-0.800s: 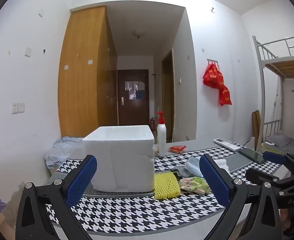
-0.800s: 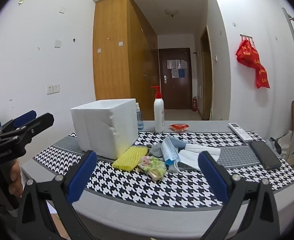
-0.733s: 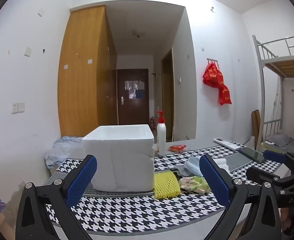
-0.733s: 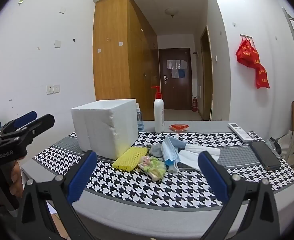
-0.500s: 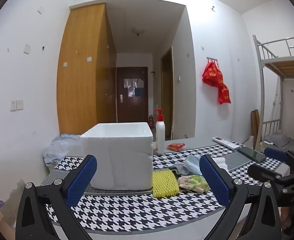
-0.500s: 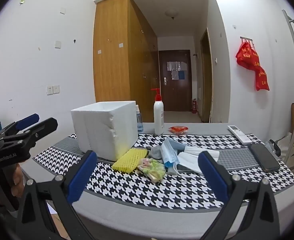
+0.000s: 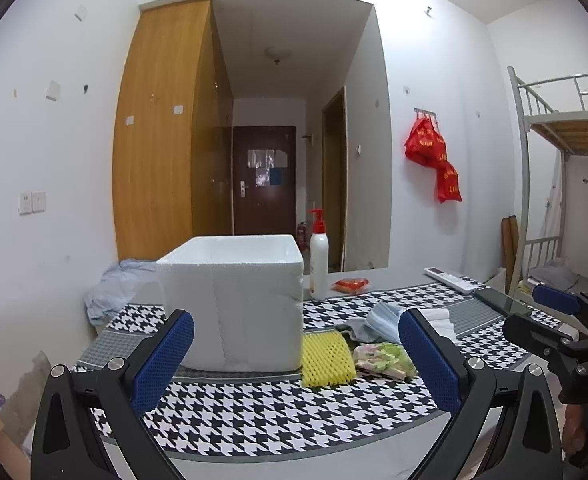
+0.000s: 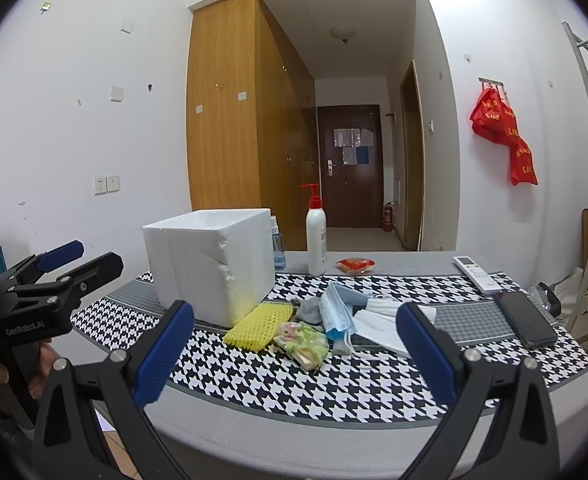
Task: Organize soft objects
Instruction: 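Move both tools toward the yellow foam net and snack bag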
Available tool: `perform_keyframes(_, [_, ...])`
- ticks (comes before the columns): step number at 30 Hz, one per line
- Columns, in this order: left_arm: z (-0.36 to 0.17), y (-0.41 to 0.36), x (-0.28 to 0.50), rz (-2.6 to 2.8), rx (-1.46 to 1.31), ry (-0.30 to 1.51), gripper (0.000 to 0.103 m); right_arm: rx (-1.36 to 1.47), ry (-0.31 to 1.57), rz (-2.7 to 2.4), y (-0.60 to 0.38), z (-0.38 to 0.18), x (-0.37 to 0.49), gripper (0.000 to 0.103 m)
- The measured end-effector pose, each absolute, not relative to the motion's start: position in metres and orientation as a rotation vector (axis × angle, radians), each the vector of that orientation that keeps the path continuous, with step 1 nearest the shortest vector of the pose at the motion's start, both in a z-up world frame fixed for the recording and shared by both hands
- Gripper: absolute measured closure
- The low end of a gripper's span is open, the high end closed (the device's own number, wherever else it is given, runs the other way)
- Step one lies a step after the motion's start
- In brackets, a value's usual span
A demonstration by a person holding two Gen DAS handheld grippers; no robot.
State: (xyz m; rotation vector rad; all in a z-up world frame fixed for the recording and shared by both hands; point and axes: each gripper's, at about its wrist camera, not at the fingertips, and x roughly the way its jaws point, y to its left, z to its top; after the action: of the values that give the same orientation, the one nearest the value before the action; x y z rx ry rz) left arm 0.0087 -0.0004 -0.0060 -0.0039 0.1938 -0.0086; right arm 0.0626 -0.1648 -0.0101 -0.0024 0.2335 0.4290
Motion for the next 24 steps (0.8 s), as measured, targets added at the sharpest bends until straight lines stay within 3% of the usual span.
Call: perform_keyframes(24, [-0.0053, -0.0005, 0.0084, -0.035, -0.016, 0.209, 0.001, 0.009, 0.241, 0.412, -0.1693, -0.0094, 0.0615, 0.001])
